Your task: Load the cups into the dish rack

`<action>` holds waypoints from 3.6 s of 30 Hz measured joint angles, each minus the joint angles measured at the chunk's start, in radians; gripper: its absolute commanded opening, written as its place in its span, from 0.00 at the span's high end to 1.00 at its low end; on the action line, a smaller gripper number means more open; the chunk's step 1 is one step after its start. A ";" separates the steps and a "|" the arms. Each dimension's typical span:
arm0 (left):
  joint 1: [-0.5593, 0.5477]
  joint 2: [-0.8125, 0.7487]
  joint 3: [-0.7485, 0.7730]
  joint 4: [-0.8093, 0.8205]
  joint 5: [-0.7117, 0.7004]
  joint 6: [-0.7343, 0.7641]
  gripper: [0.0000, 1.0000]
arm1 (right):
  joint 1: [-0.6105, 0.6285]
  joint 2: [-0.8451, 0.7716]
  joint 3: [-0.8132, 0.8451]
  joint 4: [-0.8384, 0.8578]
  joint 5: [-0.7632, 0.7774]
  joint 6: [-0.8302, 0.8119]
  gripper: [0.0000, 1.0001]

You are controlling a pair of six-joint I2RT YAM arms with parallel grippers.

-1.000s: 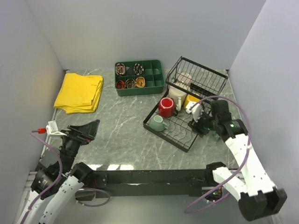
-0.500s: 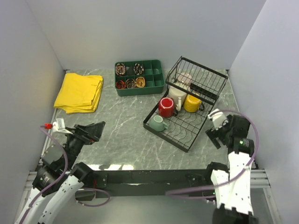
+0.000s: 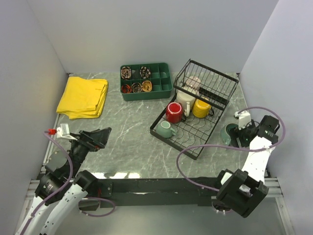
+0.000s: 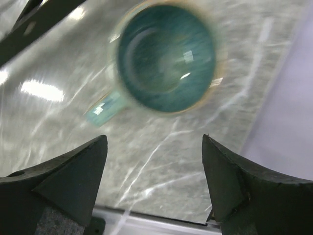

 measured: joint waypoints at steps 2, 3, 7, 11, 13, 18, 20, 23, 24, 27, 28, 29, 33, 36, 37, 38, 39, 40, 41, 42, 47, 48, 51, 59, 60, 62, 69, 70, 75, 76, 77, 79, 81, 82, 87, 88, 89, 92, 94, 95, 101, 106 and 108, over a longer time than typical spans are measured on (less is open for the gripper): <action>0.000 0.002 -0.005 0.003 0.005 -0.004 0.04 | -0.001 0.018 0.023 0.039 0.012 0.065 0.17; 0.000 0.003 -0.006 0.003 0.006 -0.006 0.04 | -0.001 0.027 0.034 0.066 0.026 0.101 0.16; 0.000 0.016 -0.006 0.020 0.008 -0.014 0.04 | 0.000 0.045 0.054 0.177 0.092 0.266 0.16; 0.000 0.031 -0.006 0.028 0.013 -0.016 0.04 | 0.032 0.104 0.071 0.276 0.191 0.410 0.18; 0.000 0.040 -0.006 0.034 0.015 -0.017 0.04 | 0.062 0.156 0.079 0.316 0.234 0.465 0.18; 0.000 0.070 -0.004 0.043 0.023 -0.017 0.04 | 0.117 0.274 0.085 0.374 0.296 0.553 0.22; 0.000 0.087 0.000 0.044 0.027 -0.017 0.04 | 0.120 0.317 0.087 0.398 0.320 0.576 0.27; 0.000 0.097 0.003 0.045 0.032 -0.020 0.04 | 0.120 0.366 0.087 0.423 0.345 0.594 0.34; 0.000 0.097 0.003 0.046 0.032 -0.023 0.04 | 0.120 0.381 0.087 0.431 0.346 0.599 0.36; 0.000 0.095 0.003 0.048 0.033 -0.035 0.04 | 0.122 0.408 0.087 0.435 0.343 0.606 0.45; 0.000 0.093 0.002 0.048 0.033 -0.042 0.04 | 0.122 0.414 0.087 0.435 0.340 0.608 0.51; 0.000 0.092 0.002 0.049 0.033 -0.047 0.04 | 0.122 0.418 0.087 0.435 0.338 0.609 0.55; 0.000 0.092 0.002 0.049 0.035 -0.051 0.04 | 0.126 0.440 0.087 0.436 0.319 0.616 0.85; 0.000 0.092 0.002 0.048 0.035 -0.051 0.04 | 0.126 0.451 0.087 0.441 0.336 0.618 1.00; 0.000 0.092 0.002 0.048 0.035 -0.051 0.04 | 0.124 0.453 0.087 0.439 0.324 0.620 1.00; 0.000 0.092 0.002 0.048 0.036 -0.051 0.04 | 0.125 0.454 0.087 0.436 0.325 0.618 1.00; 0.000 0.092 0.002 0.048 0.036 -0.051 0.04 | 0.126 0.454 0.087 0.434 0.323 0.616 1.00; 0.000 0.091 0.002 0.048 0.036 -0.051 0.04 | 0.126 0.451 0.087 0.431 0.322 0.616 1.00; 0.000 0.090 0.002 0.048 0.037 -0.051 0.04 | 0.126 0.448 0.087 0.426 0.322 0.615 1.00; 0.000 0.089 0.002 0.047 0.038 -0.051 0.04 | 0.126 0.438 0.087 0.416 0.322 0.610 1.00; 0.000 0.084 0.010 0.048 0.055 -0.050 0.04 | 0.126 0.280 0.099 0.315 0.318 0.565 1.00; 0.000 0.084 0.011 0.048 0.060 -0.050 0.04 | 0.126 0.235 0.117 0.281 0.314 0.551 1.00; 0.000 0.087 0.012 0.056 0.077 -0.050 0.04 | 0.126 0.121 0.198 0.200 0.295 0.508 1.00; 0.000 0.126 0.023 0.103 0.150 -0.042 0.04 | 0.126 -0.088 0.344 0.037 0.259 0.454 1.00; 0.000 0.132 0.026 0.110 0.161 -0.040 0.04 | 0.126 -0.109 0.363 0.005 0.241 0.454 1.00; 0.000 0.150 0.031 0.133 0.190 -0.039 0.04 | 0.126 -0.144 0.402 -0.042 0.194 0.460 1.00; 0.000 0.246 0.041 0.288 0.352 -0.089 0.04 | 0.223 -0.174 0.600 -0.107 0.005 0.577 1.00; 0.000 0.266 0.041 0.324 0.382 -0.106 0.04 | 0.275 -0.166 0.629 -0.106 0.000 0.601 1.00; 0.000 0.396 0.060 0.528 0.507 -0.211 0.04 | 0.429 -0.081 0.821 -0.114 -0.101 0.727 1.00; 0.000 0.423 0.069 0.571 0.525 -0.232 0.04 | 0.434 -0.063 0.856 -0.105 -0.128 0.752 1.00; 0.000 0.449 0.077 0.612 0.542 -0.253 0.04 | 0.438 -0.048 0.881 -0.095 -0.147 0.773 1.00; 0.000 0.527 0.108 0.729 0.583 -0.315 0.04 | 0.451 -0.010 0.932 -0.073 -0.197 0.826 1.00; 0.000 0.605 0.141 0.838 0.613 -0.378 0.04 | 0.484 0.017 0.958 -0.015 -0.248 0.900 1.00; -0.001 0.654 0.158 0.906 0.626 -0.418 0.04 | 0.504 0.027 0.962 0.021 -0.270 0.934 1.00; -0.061 0.856 0.249 1.120 0.643 -0.522 0.04 | 0.649 0.100 0.959 0.232 -0.322 1.131 1.00; -0.085 0.889 0.274 1.132 0.641 -0.524 0.03 | 0.677 0.115 0.956 0.282 -0.332 1.172 1.00; -0.112 0.923 0.305 1.136 0.638 -0.518 0.02 | 0.702 0.127 0.950 0.327 -0.339 1.213 1.00; -0.198 1.009 0.398 1.140 0.621 -0.489 0.02 | 0.767 0.153 0.937 0.426 -0.352 1.311 1.00; -0.240 1.049 0.443 1.143 0.606 -0.474 0.01 | 0.807 0.169 0.935 0.474 -0.352 1.356 1.00; -0.256 1.069 0.462 1.148 0.600 -0.465 0.01 | 0.823 0.177 0.935 0.492 -0.349 1.373 1.00; -0.322 1.197 0.566 1.192 0.571 -0.449 0.05 | 0.894 0.196 0.934 0.553 -0.307 1.415 1.00; -0.352 1.266 0.604 1.208 0.550 -0.449 0.10 | 0.938 0.198 0.933 0.554 -0.238 1.390 1.00; -0.355 1.275 0.608 1.208 0.534 -0.452 0.12 | 0.952 0.197 0.929 0.551 -0.208 1.373 1.00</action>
